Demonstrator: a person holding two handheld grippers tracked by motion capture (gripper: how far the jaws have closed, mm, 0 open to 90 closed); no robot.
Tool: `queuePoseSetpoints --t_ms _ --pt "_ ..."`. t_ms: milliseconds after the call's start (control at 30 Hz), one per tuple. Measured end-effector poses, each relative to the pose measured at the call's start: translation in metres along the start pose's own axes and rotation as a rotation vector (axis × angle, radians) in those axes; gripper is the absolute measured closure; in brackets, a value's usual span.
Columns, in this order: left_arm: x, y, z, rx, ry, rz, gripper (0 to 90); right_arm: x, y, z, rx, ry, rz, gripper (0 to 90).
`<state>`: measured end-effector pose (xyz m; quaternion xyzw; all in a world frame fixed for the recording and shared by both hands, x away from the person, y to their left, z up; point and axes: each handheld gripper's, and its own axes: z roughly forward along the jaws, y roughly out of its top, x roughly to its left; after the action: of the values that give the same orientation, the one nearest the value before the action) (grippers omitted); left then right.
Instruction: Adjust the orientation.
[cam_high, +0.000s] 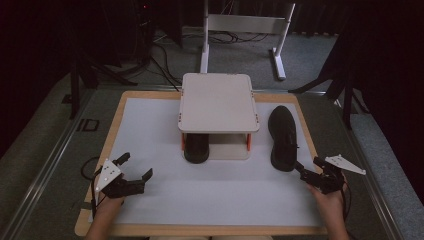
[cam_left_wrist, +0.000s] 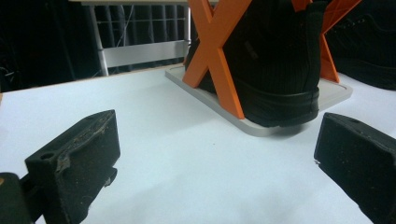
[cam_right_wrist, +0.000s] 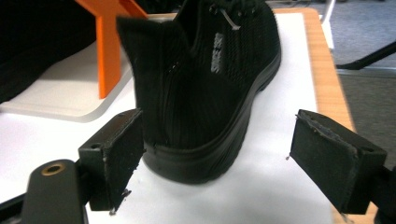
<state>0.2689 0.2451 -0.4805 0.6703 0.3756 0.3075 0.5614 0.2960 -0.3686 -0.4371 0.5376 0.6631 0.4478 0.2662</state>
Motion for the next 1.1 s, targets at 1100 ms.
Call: queuePoseSetpoints --t_ms 1100 --pt "0.004 -0.011 -0.006 -0.023 -0.005 0.023 0.7 0.028 0.16 0.097 0.62 -0.083 0.029 32.3"
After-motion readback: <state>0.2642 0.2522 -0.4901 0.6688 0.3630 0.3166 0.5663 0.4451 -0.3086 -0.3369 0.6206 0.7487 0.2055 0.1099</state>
